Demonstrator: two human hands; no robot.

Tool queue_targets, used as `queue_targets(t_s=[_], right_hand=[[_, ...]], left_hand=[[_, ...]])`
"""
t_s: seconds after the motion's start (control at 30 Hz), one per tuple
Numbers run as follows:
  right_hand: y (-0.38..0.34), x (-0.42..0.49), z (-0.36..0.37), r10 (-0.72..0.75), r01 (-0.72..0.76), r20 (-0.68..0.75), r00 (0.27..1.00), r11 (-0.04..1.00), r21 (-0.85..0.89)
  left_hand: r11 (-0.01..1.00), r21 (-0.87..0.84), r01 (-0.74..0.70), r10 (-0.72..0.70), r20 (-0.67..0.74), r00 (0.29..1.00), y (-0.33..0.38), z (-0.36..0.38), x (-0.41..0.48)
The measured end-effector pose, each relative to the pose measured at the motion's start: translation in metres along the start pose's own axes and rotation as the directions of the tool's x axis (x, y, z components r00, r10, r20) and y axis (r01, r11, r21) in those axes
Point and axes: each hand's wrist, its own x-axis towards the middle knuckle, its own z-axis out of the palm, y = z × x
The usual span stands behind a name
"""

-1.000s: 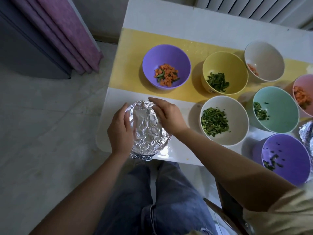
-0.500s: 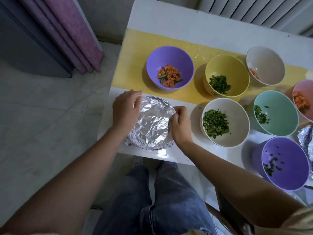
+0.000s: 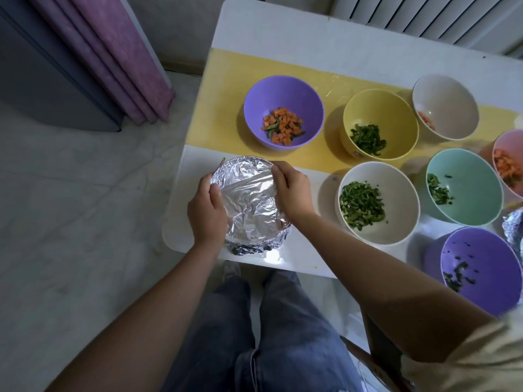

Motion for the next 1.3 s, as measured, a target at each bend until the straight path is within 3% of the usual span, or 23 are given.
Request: queue_targets(t_s=[0.17, 0.3, 0.4, 0.47, 0.57, 0.67, 0.8, 0.93, 1.0, 1.13, 1.3], right_hand=[[0.005, 0.003, -0.002, 0.125, -0.137, 0.105, 0.987, 0.983, 0.119], [-0.001, 0.000, -0.005, 0.103, -0.112, 0.138, 0.985, 0.992, 0.065], [-0.020, -0.010, -0.012, -0.135, 0.135, -0.009, 0.991, 0.991, -0.020], [-0.037, -0.023, -0.019, -0.410, 0.406, -0.011, 0.912, 0.907, -0.109], [-0.046, -0.053, -0.018, -0.584, 0.632, 0.267, 0.766, 0.761, -0.148], [-0.035, -0.072, -0.004, -0.523, 0.710, 0.519, 0.676, 0.649, -0.271], [-0.028, -0.072, 0.011, -0.472, 0.686, 0.537, 0.699, 0.654, -0.318], [-0.028, -0.075, 0.011, -0.539, 0.719, 0.513, 0.668, 0.645, -0.260], [-0.027, -0.076, 0.010, -0.549, 0.727, 0.514, 0.659, 0.641, -0.247], [-0.027, -0.079, 0.010, -0.573, 0.734, 0.483, 0.662, 0.627, -0.263], [-0.029, -0.083, 0.017, -0.526, 0.666, 0.426, 0.737, 0.675, -0.318]], left_hand=[[0.999, -0.039, 0.005, -0.003, 0.066, 0.998, 0.003, -0.007, 0.006], [0.999, -0.049, -0.002, 0.007, 0.105, 0.994, 0.001, -0.005, 0.017], [0.996, -0.085, 0.033, -0.019, 0.164, 0.986, 0.004, -0.009, 0.021], [0.995, -0.098, 0.020, -0.004, 0.157, 0.988, 0.004, -0.015, 0.021], [1.000, -0.004, -0.030, 0.030, 0.057, 0.998, -0.004, -0.022, 0.017], [0.998, 0.062, -0.010, 0.013, -0.048, 0.999, -0.006, -0.030, 0.006], [0.992, 0.091, 0.092, -0.089, -0.035, 0.995, -0.006, -0.041, -0.017], [0.962, 0.163, 0.221, -0.247, 0.160, 0.956, -0.010, -0.044, -0.038], [0.961, 0.168, 0.218, -0.254, 0.241, 0.937, -0.008, -0.042, -0.048], [0.963, 0.191, 0.192, -0.239, 0.265, 0.934, -0.005, -0.038, -0.050], [0.956, 0.184, 0.230, -0.278, 0.307, 0.910, 0.001, -0.039, -0.040]])
